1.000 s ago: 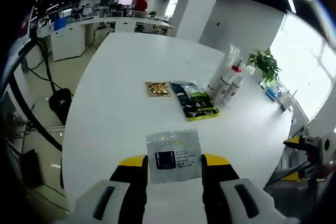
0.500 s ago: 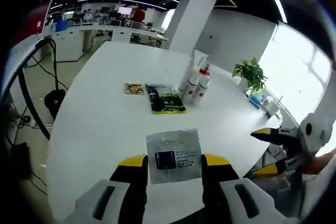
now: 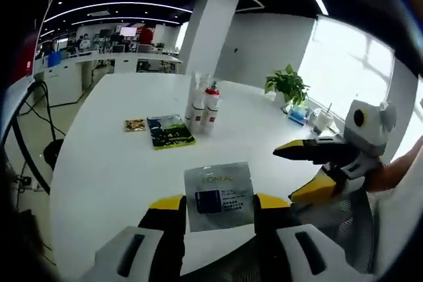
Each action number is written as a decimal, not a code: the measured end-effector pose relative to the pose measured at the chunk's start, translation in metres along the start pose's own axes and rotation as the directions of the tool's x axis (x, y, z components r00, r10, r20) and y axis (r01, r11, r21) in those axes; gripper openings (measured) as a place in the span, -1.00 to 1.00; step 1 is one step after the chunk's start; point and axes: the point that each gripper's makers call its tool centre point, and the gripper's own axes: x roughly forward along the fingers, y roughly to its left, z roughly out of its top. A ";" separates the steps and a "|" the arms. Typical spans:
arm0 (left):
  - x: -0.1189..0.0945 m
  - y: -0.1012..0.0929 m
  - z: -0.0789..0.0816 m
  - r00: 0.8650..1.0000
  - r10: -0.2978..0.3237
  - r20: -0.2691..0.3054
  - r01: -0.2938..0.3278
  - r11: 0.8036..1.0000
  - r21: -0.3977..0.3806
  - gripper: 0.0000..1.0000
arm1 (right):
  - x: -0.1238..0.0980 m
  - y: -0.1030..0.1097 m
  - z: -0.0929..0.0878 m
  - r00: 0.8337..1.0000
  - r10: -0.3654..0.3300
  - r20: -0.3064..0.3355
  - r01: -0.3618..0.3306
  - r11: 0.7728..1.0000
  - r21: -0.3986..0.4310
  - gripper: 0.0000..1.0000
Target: Arrange the skincare products in the storage area until every visible bottle or jar stands upright without overlapping.
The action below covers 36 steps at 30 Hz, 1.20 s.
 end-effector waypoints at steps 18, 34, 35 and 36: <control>-0.007 -0.041 0.006 0.997 -0.048 0.055 0.042 0.993 0.109 -0.17 | 0.009 0.021 0.020 0.979 0.178 0.099 -0.201 0.765 0.611 -0.27; -0.014 -0.056 -0.006 0.998 -0.063 0.019 0.058 0.976 0.212 -0.17 | 0.013 0.035 0.006 0.969 0.244 0.042 -0.215 0.746 0.630 -0.74; -0.014 -0.057 -0.007 0.998 -0.068 0.016 0.063 0.974 0.220 -0.17 | 0.013 0.036 0.006 0.968 0.246 0.040 -0.216 0.747 0.629 -0.76; -0.014 -0.058 -0.007 0.997 -0.071 0.013 0.066 0.972 0.226 -0.17 | 0.013 0.036 0.005 0.968 0.249 0.036 -0.216 0.749 0.627 -0.78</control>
